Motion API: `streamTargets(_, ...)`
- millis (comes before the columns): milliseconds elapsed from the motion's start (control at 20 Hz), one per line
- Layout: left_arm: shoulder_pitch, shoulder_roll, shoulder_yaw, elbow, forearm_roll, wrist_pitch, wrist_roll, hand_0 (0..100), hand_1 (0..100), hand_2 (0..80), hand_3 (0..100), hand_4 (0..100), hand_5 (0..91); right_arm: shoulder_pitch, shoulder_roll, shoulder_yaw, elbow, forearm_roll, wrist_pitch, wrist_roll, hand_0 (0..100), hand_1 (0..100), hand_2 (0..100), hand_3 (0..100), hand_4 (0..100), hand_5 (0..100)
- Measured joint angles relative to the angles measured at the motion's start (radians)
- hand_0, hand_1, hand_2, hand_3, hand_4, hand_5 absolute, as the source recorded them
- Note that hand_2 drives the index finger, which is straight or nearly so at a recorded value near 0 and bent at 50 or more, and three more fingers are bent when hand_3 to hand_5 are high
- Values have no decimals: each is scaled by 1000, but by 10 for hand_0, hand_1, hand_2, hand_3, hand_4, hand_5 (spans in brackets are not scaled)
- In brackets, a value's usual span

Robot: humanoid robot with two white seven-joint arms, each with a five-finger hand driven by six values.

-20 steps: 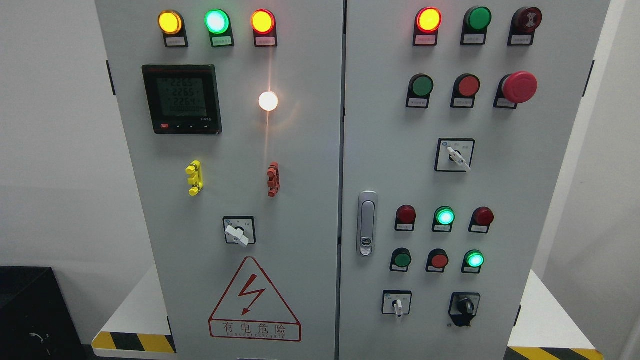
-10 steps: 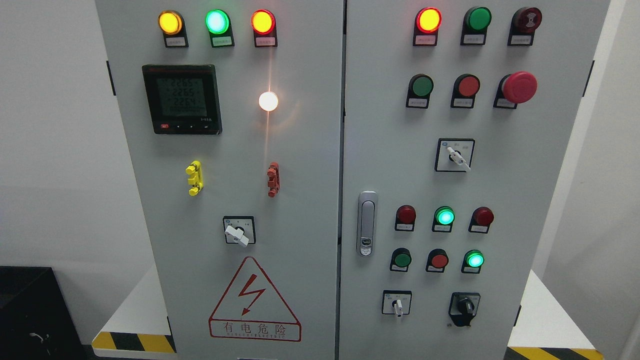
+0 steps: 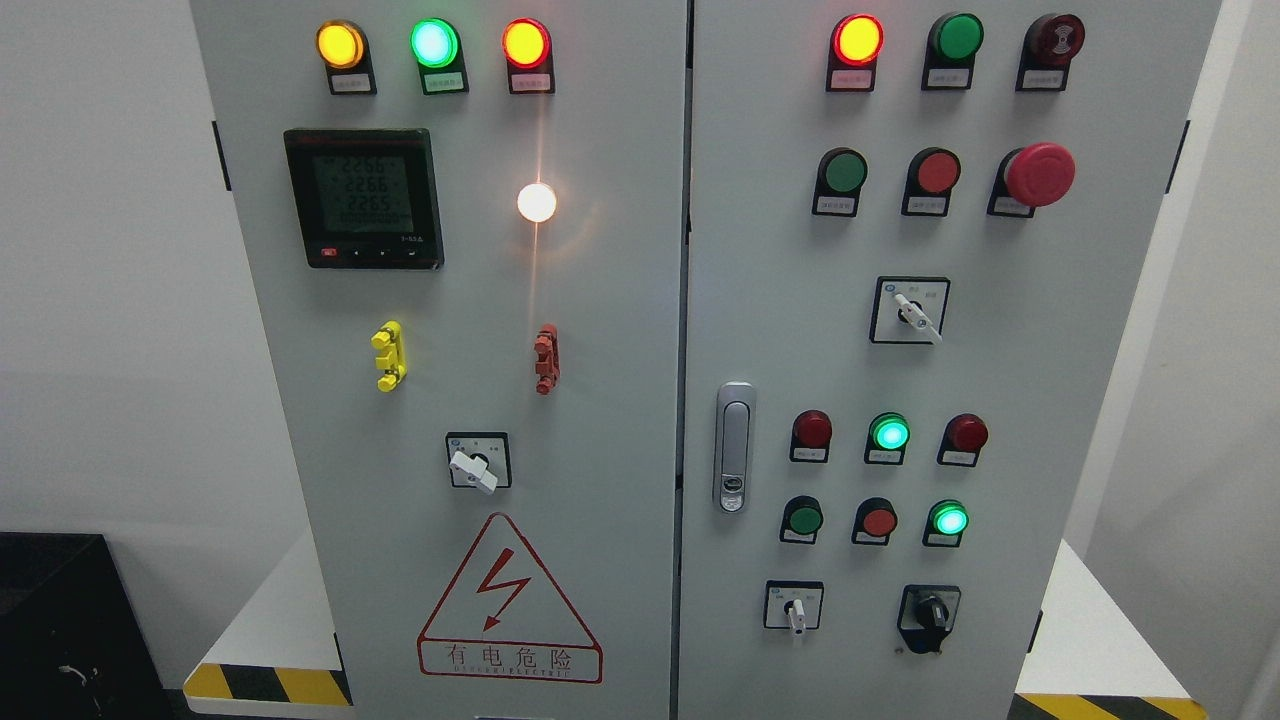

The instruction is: Flip black knob to close circuit

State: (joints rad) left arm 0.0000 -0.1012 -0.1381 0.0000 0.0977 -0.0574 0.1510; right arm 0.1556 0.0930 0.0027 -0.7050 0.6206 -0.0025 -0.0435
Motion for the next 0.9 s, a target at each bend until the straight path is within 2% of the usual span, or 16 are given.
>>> streamTargets(300, 0, 0, 0, 0, 0, 0, 0, 120, 556, 0, 0, 0, 0, -5, 0, -1, -145, 151, 2, -32, 0, 9, 646, 733, 657, 621)
streamTargets(600, 0, 0, 0, 0, 0, 0, 0, 120, 556, 0, 0, 0, 0, -10, 1, -2, -302, 259, 4, -44, 0, 58, 730, 837, 740, 781)
streamTargets(900, 0, 0, 0, 0, 0, 0, 0, 120, 556, 0, 0, 0, 0, -20, 6, -2, -450, 325, 48, -80, 0, 61, 799, 909, 807, 876)
